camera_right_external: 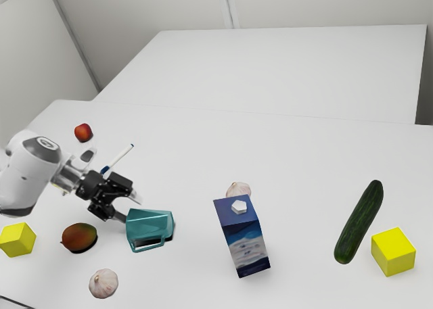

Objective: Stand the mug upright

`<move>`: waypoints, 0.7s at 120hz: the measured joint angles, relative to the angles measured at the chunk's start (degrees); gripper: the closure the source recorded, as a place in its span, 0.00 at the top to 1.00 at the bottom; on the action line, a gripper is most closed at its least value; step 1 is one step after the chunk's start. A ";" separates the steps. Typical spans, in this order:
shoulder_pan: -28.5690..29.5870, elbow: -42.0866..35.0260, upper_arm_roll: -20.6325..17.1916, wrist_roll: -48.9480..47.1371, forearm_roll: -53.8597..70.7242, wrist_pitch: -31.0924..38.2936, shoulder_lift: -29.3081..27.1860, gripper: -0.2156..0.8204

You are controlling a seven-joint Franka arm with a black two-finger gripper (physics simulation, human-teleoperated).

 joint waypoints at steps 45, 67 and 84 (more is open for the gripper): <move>0.44 -0.60 0.01 11.12 -8.52 -4.61 2.58 0.65; 1.81 -0.26 -0.05 14.53 -8.96 -6.21 2.86 0.25; 1.74 0.04 -0.29 16.54 -8.98 -6.73 2.30 0.13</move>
